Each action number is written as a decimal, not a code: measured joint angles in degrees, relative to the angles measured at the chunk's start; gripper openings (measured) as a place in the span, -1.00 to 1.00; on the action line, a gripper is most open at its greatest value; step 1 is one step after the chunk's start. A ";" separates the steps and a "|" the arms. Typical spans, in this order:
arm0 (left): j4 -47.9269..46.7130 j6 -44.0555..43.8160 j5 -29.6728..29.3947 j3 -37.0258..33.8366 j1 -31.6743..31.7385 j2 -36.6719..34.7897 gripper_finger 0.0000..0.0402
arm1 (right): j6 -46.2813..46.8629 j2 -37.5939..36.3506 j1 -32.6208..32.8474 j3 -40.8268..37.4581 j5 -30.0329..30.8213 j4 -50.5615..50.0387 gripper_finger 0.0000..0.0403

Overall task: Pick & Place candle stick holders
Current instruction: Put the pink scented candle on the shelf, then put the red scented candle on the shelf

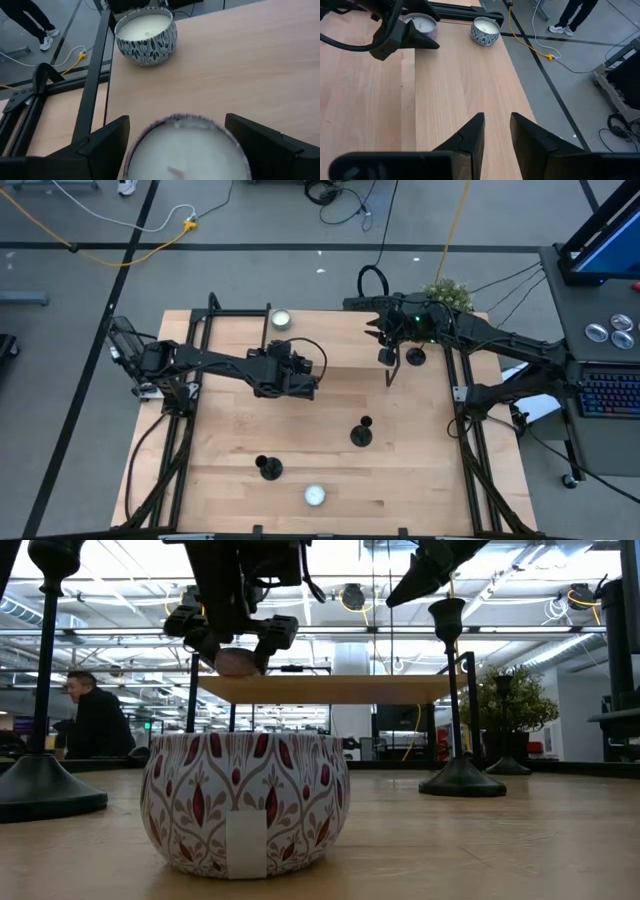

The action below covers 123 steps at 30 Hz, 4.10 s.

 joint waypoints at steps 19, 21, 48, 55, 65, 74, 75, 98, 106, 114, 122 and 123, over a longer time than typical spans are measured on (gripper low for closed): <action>1.26 8.53 -7.32 0.03 2.95 -5.16 0.68 | 1.39 0.00 0.02 0.00 -2.96 -0.06 -0.56; 1.88 10.37 -7.67 0.02 3.63 -6.70 0.68 | 1.41 0.00 0.02 0.00 -2.94 -0.06 -0.56; 4.88 2.10 24.31 0.09 -9.32 -13.39 0.15 | 1.08 0.00 0.02 0.00 -2.80 -0.03 -0.56; 2.81 3.43 23.36 -0.04 -7.90 -10.07 -0.26 | 1.08 0.02 0.00 0.00 -2.78 0.01 -0.56; 3.96 7.53 20.44 0.02 -4.63 -8.64 -0.69 | 1.08 0.02 0.00 0.00 -2.78 -0.01 -0.56; 3.94 10.27 18.88 0.02 -1.69 -8.77 -0.92 | 1.08 0.02 0.00 0.00 -2.78 -0.04 -0.56; 3.94 10.34 18.59 0.02 -1.42 -8.77 -0.94 | 1.08 0.02 0.00 0.00 -2.78 -0.06 -0.56; 6.03 14.22 14.17 0.02 -0.27 -12.47 -0.90 | 1.51 0.02 0.01 0.00 -2.78 -0.89 -0.56; 17.70 22.71 11.27 0.11 -3.78 -22.23 -0.98 | 1.54 0.02 0.02 0.00 -2.78 -1.28 -0.56; 21.16 23.24 12.61 0.07 -11.26 -27.23 -0.95 | 1.56 0.02 0.01 0.00 -2.89 -3.11 -0.56; 11.05 2.44 16.14 0.07 -17.05 -25.43 -0.97 | 1.55 0.02 0.02 0.00 -2.97 -4.52 -0.56; 10.49 0.68 17.08 0.02 -17.74 -24.94 -0.98 | 1.56 0.02 0.02 0.00 -3.04 -4.79 -0.56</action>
